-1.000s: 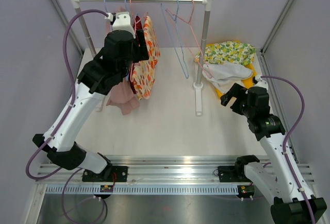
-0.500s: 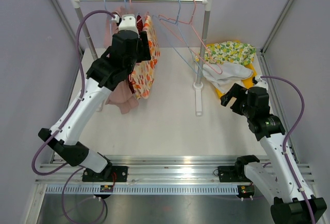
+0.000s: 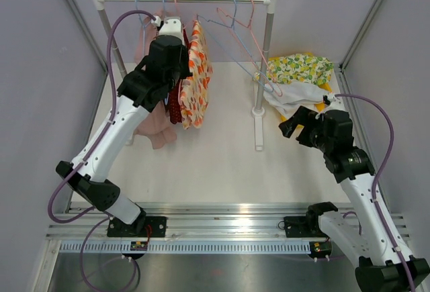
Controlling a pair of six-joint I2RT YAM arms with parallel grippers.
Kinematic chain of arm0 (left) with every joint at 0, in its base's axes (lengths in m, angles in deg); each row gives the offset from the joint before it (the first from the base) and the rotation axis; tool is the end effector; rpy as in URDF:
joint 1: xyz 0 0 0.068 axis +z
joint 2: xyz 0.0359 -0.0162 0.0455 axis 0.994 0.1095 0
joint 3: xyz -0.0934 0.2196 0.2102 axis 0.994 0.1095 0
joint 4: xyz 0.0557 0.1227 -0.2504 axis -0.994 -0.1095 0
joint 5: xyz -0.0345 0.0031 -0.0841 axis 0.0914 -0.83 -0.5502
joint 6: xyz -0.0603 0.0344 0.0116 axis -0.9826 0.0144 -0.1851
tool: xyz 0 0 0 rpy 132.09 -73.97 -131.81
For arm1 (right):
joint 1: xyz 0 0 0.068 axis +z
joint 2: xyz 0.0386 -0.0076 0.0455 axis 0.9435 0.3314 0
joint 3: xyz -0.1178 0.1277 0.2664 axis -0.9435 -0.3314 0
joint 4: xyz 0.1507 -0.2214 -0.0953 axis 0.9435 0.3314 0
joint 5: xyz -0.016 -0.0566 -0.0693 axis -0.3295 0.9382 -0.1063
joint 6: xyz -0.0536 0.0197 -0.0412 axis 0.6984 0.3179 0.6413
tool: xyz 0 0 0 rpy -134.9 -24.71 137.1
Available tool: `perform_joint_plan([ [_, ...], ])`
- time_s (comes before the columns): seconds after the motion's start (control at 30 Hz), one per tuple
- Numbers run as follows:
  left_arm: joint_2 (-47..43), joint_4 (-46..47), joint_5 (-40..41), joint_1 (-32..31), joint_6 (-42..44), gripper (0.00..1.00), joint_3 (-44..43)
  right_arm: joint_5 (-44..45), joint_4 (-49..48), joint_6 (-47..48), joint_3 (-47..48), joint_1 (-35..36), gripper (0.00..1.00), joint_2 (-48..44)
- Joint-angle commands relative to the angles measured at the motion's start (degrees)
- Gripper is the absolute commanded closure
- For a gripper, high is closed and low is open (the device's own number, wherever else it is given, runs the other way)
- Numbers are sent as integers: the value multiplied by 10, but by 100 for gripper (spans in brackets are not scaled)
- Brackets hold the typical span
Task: Remove the skirt from the hanger
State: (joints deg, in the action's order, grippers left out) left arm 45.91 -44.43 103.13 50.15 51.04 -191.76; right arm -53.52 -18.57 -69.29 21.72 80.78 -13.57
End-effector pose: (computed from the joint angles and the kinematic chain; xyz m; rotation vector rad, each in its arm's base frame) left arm 0.3182 -0.1809 0.5191 -0.0177 1.9165 -0.1509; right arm 0.1790 0.0357 0.3409 0.2975 2.1082 0.4688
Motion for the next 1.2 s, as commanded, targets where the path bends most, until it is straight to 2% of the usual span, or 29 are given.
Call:
perform_joint_plan([
  [0.0,-21,24,-33,-4,13,100,-49,-68,-54,19,96,35,1,-24],
  [0.1,-28,4,-31,-19,10,100,-92,-55,-55,52,162,114,2,6],
  [0.13,-26,-3,-28,-26,10,100,-103,-44,-61,75,173,170,2,17],
  [0.2,-20,-14,-12,-47,16,100,-143,-20,-61,94,211,228,2,54],
  [0.23,-12,-26,-8,-55,17,100,-155,9,-58,109,224,257,2,68],
  [0.27,-9,-32,0,-59,17,100,-168,28,-59,116,237,321,2,82],
  [0.33,-4,-42,3,-70,15,100,-185,99,-66,137,273,384,2,127],
  [0.37,-4,-44,7,-73,12,100,-187,124,-68,144,286,448,2,143],
  [0.4,-6,-45,8,-78,10,100,-186,169,-69,150,311,474,2,178],
  [0.5,-11,-44,12,-91,1,100,-181,206,-82,165,366,549,1,250],
  [0.6,-15,-45,19,-101,-2,100,-177,234,-97,181,413,589,1,305],
  [0.8,-38,-45,25,-109,-8,100,-157,287,-113,201,456,603,2,362],
  [1.0,-78,-30,29,-110,-10,100,-114,324,-141,207,441,604,21,367],
  [1.1,-91,-22,25,-110,-14,100,-102,338,-155,203,422,603,33,370],
  [1.17,-98,-17,25,-110,-14,100,-95,337,-177,199,407,603,33,373],
])
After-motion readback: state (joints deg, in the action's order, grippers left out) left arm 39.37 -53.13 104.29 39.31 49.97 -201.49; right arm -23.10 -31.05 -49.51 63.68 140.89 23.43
